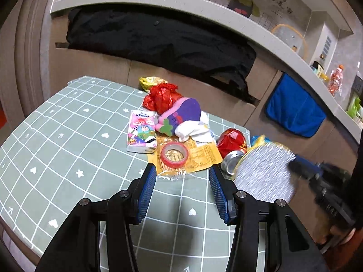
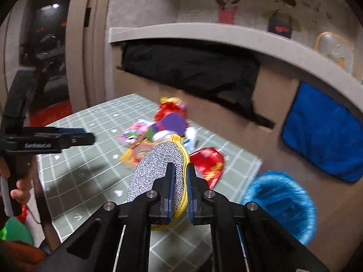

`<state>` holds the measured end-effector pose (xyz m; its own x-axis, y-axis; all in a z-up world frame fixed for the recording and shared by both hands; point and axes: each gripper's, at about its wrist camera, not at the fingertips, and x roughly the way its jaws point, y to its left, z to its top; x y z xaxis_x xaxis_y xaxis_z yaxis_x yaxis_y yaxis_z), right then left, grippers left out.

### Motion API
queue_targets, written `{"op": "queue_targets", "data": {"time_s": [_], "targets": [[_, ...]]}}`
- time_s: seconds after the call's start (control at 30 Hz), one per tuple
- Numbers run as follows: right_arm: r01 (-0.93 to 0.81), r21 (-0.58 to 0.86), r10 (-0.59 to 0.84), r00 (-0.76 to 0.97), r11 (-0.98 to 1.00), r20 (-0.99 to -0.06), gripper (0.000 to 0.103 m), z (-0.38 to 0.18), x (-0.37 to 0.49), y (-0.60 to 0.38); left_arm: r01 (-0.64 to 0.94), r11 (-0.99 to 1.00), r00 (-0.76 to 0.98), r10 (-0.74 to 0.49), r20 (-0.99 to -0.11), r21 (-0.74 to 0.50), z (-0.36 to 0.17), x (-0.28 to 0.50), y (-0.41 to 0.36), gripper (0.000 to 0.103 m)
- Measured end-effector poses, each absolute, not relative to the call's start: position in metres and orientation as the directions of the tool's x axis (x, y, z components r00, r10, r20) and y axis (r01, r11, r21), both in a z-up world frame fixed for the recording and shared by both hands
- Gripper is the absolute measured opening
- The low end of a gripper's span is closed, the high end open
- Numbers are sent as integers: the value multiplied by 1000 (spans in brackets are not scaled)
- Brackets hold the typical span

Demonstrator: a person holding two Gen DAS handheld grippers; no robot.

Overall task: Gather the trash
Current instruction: 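Grasp the silver round scrubber pad by its yellow rim with the right tool, then grasp the pink-purple sponge with the left tool while the right tool holds the scrubber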

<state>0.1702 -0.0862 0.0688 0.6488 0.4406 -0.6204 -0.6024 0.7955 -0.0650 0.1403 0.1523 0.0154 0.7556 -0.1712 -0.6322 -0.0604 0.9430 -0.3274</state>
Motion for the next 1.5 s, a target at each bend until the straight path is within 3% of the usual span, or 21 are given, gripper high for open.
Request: {"op": "queue_targets", "data": {"time_s": [0.07, 0.23, 0.33, 0.5, 0.73, 1.0, 1.17, 1.4, 1.5], "targets": [[-630, -41, 469, 617, 775, -632, 8, 55, 170, -80, -96, 942, 754, -142, -641, -321, 12, 146, 152, 50], [-615, -185, 404, 686, 766, -605, 8, 42, 169, -76, -136, 932, 718, -141, -681, -336, -1, 161, 150, 50], [-599, -180, 383, 685, 780, -619, 8, 42, 182, -87, -140, 937, 697, -137, -704, -320, -6, 173, 148, 50], [-656, 18, 504, 561, 754, -657, 9, 32, 189, -89, -73, 948, 698, -173, -695, -310, -8, 192, 151, 50], [-676, 233, 635, 437, 699, -637, 12, 28, 167, -63, -10, 949, 698, -218, -682, -314, -11, 199, 176, 50], [-659, 214, 590, 422, 721, -688, 8, 13, 159, -41, -84, 934, 697, -194, -691, -347, -22, 192, 212, 50], [-640, 223, 593, 448, 735, -670, 7, 27, 176, -59, -93, 926, 703, -199, -683, -366, -15, 212, 205, 50], [-577, 195, 563, 571, 793, -598, 7, 58, 219, -110, 67, 953, 736, -247, -630, -295, 11, 277, 159, 50], [-556, 210, 559, 589, 805, -584, 7, 64, 231, -128, 129, 953, 705, -283, -650, -275, 3, 314, 143, 50]]}}
